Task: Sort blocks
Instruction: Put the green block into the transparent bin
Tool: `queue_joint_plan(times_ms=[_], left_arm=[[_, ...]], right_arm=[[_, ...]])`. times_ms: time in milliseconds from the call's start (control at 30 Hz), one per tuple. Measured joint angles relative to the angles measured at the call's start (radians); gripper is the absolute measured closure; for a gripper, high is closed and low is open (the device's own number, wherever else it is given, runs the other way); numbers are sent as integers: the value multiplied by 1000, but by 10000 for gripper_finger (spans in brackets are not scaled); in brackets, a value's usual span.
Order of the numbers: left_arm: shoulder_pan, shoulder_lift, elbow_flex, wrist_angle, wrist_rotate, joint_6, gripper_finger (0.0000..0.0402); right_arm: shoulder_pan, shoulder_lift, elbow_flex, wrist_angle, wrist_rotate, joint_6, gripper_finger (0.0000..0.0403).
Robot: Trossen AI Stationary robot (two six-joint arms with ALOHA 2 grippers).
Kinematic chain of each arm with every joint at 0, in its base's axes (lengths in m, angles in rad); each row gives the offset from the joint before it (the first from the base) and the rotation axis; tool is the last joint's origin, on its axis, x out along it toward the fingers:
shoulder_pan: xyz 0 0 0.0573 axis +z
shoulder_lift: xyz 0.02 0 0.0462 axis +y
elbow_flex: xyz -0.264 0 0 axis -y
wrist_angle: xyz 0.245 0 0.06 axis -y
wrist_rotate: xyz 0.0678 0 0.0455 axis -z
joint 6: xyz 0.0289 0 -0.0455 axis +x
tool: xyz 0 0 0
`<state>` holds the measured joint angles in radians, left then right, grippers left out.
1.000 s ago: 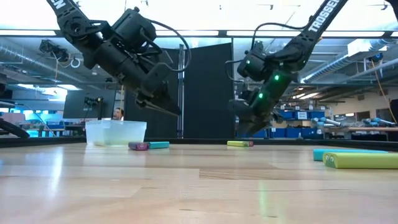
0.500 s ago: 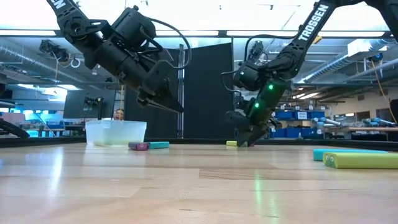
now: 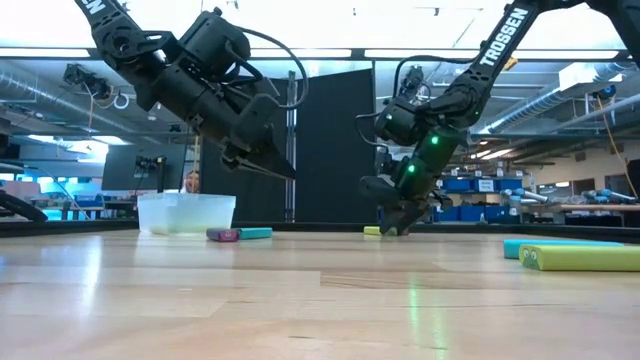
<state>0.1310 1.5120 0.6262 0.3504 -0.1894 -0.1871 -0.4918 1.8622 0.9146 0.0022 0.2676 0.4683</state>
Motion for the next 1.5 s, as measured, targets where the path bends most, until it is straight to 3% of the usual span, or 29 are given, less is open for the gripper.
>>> queue_joint_plan(times_ms=[467, 633, 833, 1200, 1500], left_arm=[[0, 0, 0, 13, 0, -7, 389], [6, -1, 0, 24, 99, -6, 394], [48, -1, 0, 24, 149, -51, 396], [151, -1, 0, 56, 432, -216, 389], [151, -1, 0, 133, 502, -270, 386]], right_arm=[[-9, 2, 0, -2, -15, -41, 289], [7, -5, 0, -10, -48, -115, 283], [87, -83, -1, -22, -49, -211, 284], [408, -233, 0, -109, 192, -378, 283], [595, -229, 0, -100, 380, -472, 283]])
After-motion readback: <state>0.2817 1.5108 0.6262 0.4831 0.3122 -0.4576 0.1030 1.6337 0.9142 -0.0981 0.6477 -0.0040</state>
